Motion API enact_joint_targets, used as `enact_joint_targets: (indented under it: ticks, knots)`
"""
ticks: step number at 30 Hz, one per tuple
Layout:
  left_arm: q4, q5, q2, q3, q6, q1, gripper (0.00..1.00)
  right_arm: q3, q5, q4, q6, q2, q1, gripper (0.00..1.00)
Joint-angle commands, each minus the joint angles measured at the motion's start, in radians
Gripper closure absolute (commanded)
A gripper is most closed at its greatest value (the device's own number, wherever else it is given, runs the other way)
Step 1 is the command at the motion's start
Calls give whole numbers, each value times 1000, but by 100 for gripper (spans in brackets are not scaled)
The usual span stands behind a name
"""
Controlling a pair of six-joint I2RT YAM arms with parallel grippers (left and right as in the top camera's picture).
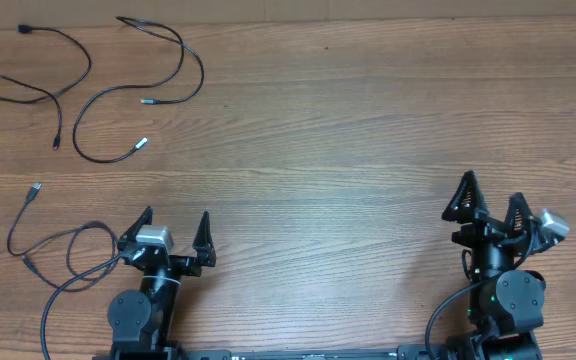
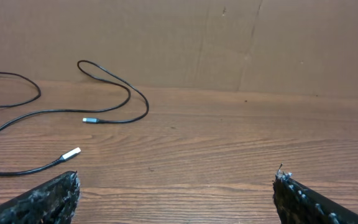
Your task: Untangle cables
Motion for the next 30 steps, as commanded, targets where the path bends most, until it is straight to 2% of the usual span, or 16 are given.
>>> enact_joint_targets:
  ticks: [1,7,13,23,30]
  knots:
    - [-1,4,-9,-5,23,-13,1,-40,68,31,-8,-45,-32,0]
    - [-1,4,-9,-5,23,-13,0,-113,20,89,-9,-150,-127,0]
    - [-1,4,-9,-5,23,-13,0,-184,-203,193,-36,-190,-146,0]
    - [-1,4,-9,-5,23,-13,1,-200,-582,113,-376,-222,-202,0]
    - [-1,4,-8,-5,23,-13,0,-200,-607,-11,-420,-222,-214,0]
